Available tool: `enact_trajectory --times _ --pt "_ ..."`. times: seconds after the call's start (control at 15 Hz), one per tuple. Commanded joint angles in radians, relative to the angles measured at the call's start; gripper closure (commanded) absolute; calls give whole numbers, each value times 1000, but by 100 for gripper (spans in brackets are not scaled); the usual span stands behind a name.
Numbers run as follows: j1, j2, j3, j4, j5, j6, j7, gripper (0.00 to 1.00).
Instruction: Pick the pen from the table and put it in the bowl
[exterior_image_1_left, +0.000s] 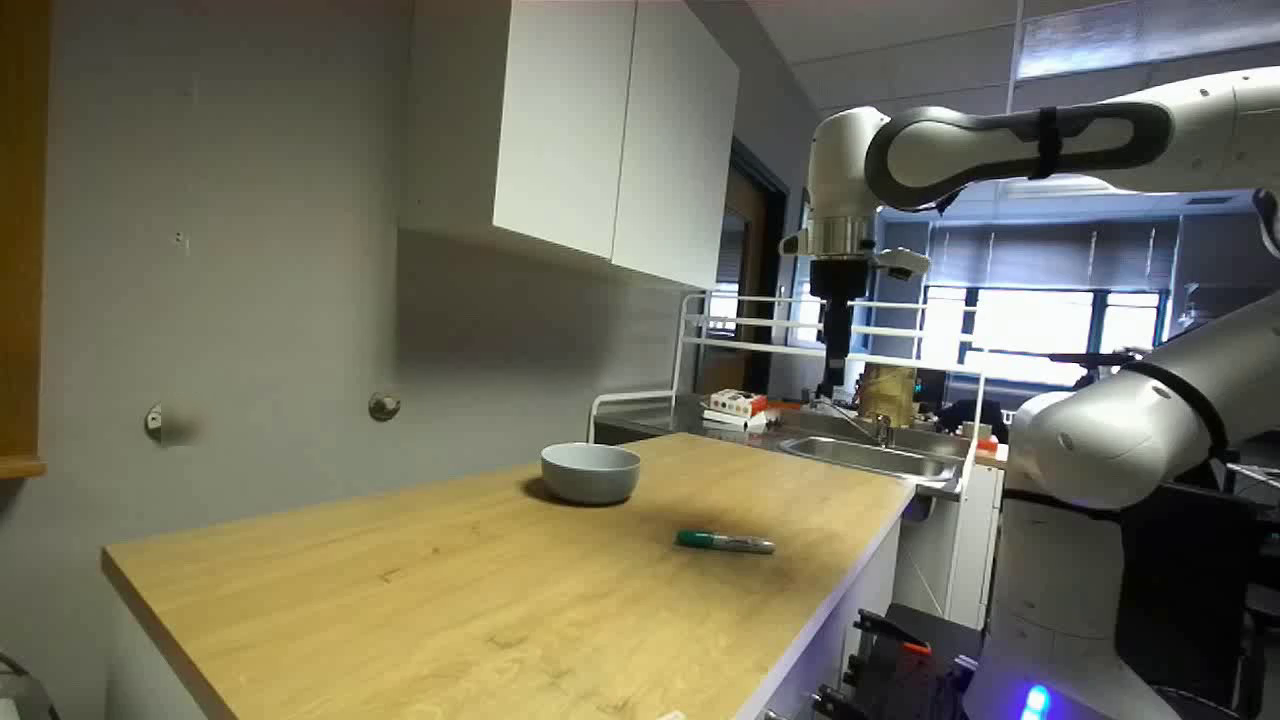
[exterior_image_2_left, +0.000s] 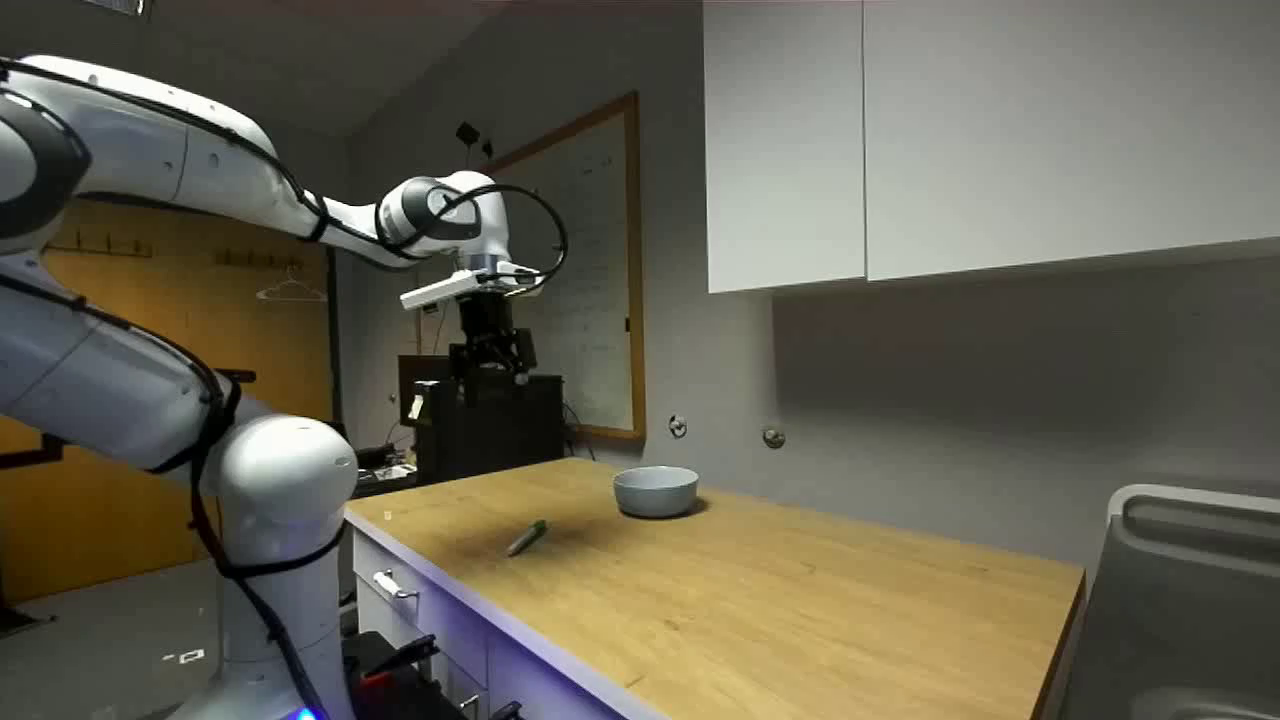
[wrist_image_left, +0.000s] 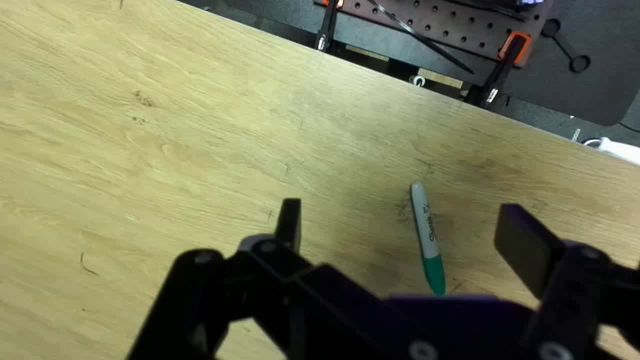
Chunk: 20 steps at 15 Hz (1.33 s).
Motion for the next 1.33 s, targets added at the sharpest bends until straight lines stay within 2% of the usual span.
enact_trajectory --times 0.0,0.8,1.0,1.27 --pt "18 2 -12 3 -9 -4 11 0" --pt "15 32 -12 12 -8 9 18 0" --pt "14 136 -2 39 -5 54 36 0" --pt "22 323 -1 84 9 177 36 0"
